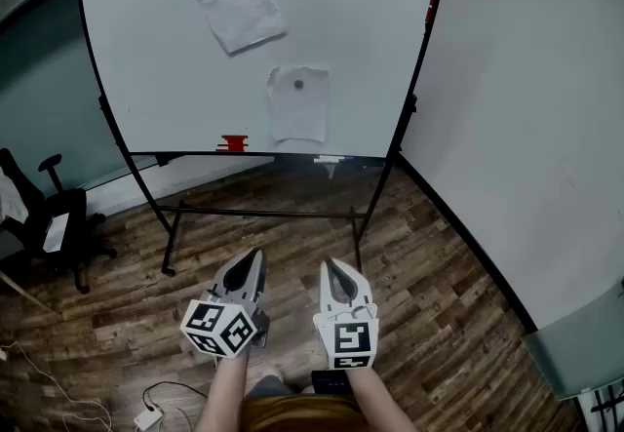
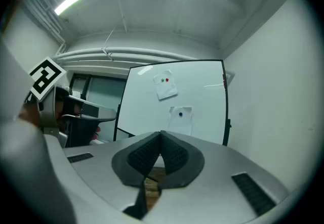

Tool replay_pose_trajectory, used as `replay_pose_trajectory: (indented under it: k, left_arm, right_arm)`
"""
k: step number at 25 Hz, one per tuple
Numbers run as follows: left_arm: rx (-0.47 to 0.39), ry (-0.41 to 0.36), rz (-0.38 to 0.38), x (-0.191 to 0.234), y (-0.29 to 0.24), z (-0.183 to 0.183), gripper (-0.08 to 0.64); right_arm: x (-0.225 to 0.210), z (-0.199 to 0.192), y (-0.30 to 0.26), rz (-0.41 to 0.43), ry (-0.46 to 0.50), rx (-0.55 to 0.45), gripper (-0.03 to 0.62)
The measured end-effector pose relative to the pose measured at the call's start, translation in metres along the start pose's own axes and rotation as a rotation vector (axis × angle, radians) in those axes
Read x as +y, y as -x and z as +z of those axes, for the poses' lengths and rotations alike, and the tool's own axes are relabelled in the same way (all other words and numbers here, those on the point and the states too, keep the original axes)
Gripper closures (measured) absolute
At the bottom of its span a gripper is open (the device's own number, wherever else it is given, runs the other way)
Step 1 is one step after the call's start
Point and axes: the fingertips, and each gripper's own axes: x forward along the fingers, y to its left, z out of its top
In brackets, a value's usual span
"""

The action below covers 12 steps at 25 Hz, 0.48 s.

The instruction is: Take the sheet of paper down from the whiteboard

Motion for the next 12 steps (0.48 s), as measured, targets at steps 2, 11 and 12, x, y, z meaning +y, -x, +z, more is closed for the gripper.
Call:
replay_pose_trajectory:
  k: [2, 11, 12]
  left_arm:
    - [0.004, -0.003, -0.001, -0.002, 0.004, -0.002, 0.535]
    - [-0.024, -0.014, 0.007, -0.017, 0.015, -0.004, 0.535]
    - [-0.047, -0.014, 0.017, -0.017, 0.017, -0.001, 0.535]
  right_arm:
    - [0.0, -0.002, 0.004, -0.007, -0.004, 0.005, 0.581]
    - [-0.007, -0.007, 0.023, -0.009, -0.029, -0.004, 0.581]
    - [-0.009, -0.008, 0.025, -0.004, -0.057, -0.01, 0.581]
